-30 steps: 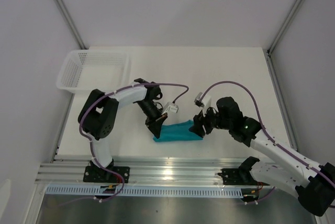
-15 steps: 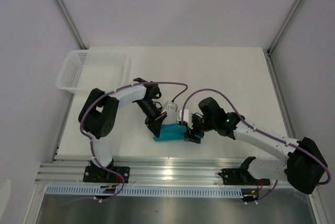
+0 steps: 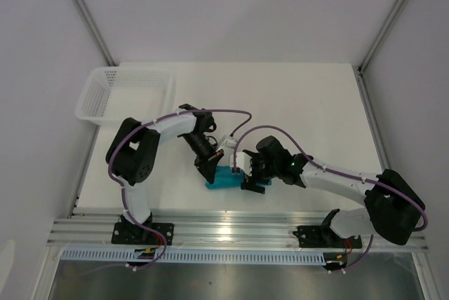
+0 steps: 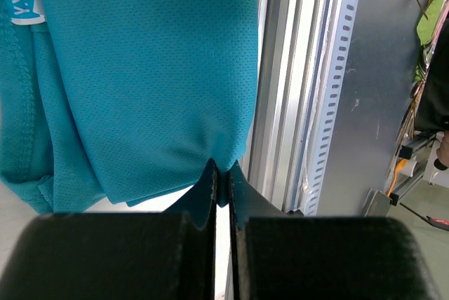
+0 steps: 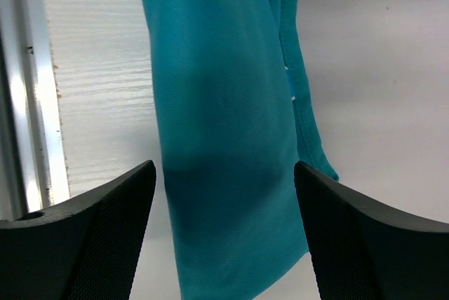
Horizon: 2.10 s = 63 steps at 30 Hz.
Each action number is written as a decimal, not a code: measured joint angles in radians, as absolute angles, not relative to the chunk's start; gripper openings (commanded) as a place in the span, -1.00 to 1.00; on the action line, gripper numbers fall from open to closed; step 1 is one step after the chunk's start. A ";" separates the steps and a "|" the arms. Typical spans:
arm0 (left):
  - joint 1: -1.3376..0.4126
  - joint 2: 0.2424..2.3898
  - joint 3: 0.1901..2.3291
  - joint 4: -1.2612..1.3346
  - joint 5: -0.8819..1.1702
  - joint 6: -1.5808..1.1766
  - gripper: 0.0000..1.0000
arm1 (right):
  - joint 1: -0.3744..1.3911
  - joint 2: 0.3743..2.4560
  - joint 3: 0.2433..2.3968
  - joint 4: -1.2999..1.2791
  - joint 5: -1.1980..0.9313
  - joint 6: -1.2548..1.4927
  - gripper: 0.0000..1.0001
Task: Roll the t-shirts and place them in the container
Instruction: Roll the tshirt
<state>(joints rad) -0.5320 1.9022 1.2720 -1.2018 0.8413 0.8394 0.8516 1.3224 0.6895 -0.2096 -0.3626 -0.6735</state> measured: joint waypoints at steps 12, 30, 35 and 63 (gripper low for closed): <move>-0.508 1.911 1.272 -1.203 0.841 0.839 -0.99 | 0.860 1.363 0.669 -0.196 -0.324 -0.686 0.16; -0.490 1.898 1.307 -1.196 0.804 0.840 0.02 | 0.770 1.458 0.861 -0.438 -0.560 -0.662 -0.94; -0.448 1.872 1.349 -1.195 0.793 0.839 0.04 | 0.688 1.555 0.925 -0.480 -0.684 -0.639 -0.96; -0.452 1.842 1.296 -0.936 0.752 0.702 -0.46 | 0.554 1.842 1.122 -0.598 -0.911 -0.594 -0.80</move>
